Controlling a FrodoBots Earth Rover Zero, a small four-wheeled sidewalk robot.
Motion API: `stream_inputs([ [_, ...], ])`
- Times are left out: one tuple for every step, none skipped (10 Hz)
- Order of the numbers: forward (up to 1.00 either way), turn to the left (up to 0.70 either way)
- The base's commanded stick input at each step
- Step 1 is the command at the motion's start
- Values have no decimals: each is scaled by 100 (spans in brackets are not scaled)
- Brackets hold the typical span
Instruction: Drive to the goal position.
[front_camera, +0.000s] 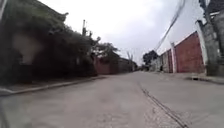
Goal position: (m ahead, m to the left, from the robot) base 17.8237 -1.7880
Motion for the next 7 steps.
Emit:
stream_inputs([
  [85,-34],
  [85,-34],
  [85,-16],
  [85,0],
  [85,0],
  [85,0],
  [85,0],
])
